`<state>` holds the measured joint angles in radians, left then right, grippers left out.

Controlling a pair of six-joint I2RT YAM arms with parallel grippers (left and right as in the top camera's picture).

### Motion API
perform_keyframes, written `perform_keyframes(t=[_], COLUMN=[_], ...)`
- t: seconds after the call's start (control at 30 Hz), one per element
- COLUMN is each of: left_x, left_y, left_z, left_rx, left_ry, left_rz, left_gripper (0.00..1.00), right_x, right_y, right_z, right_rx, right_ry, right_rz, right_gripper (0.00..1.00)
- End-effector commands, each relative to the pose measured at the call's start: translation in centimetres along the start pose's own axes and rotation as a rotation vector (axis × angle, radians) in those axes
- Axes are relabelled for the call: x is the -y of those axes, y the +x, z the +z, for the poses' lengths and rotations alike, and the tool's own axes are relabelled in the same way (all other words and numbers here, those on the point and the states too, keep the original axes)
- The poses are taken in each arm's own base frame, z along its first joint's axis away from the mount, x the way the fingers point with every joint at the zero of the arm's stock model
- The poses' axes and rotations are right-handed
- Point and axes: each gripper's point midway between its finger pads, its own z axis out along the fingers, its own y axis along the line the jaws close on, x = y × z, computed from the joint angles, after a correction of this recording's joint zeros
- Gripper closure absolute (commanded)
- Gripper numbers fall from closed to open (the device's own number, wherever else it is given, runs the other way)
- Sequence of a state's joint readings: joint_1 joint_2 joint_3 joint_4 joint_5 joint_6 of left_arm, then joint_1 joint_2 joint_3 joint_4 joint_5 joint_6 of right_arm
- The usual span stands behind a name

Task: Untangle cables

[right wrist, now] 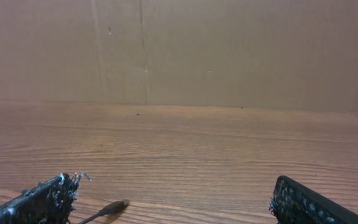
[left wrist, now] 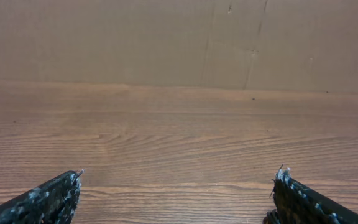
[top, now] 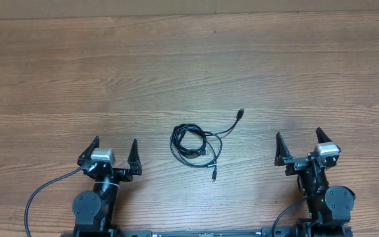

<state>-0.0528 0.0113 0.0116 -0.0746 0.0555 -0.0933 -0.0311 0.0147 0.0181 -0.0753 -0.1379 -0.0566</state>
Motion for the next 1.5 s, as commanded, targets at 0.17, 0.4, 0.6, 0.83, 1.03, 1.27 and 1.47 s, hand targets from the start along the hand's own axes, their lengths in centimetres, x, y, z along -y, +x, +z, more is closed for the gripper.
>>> perform_keyframes(t=[0.17,0.4,0.6,0.83,1.03,1.27,1.47], left_x=[-0.2,-0.2,-0.2,-0.2,-0.22,-0.91,-0.7], left_y=[0.18,0.19,0.19,0.19,0.19,0.14,0.18], left_z=[0.02,0.02,0.02,0.02,0.02,-0.01,0.0], left_rx=[0.0,0.0,0.0,0.0,0.0,0.002,0.001], left_ry=[-0.011,-0.012,-0.012,-0.012,-0.013,-0.053,-0.041], left_rz=[0.023,0.023,0.023,0.023,0.024,0.034,0.0], left_gripper=[0.01,0.01,0.01,0.01,0.01,0.01,0.01], right_x=[0.06,0.06,0.06,0.06,0.06,0.06,0.06], right_y=[0.14,0.14,0.14,0.14,0.14,0.14,0.14], right_z=[0.0,0.0,0.0,0.0,0.0,0.0,0.0], right_rx=[0.005,0.005,0.005,0.005,0.005,0.005,0.005], right_ry=[0.005,0.005,0.005,0.005,0.005,0.005,0.005], right_rz=[-0.005,-0.005,-0.005,-0.005,-0.005,-0.005,-0.005], right_gripper=[0.0,0.0,0.0,0.0,0.0,0.0,0.0])
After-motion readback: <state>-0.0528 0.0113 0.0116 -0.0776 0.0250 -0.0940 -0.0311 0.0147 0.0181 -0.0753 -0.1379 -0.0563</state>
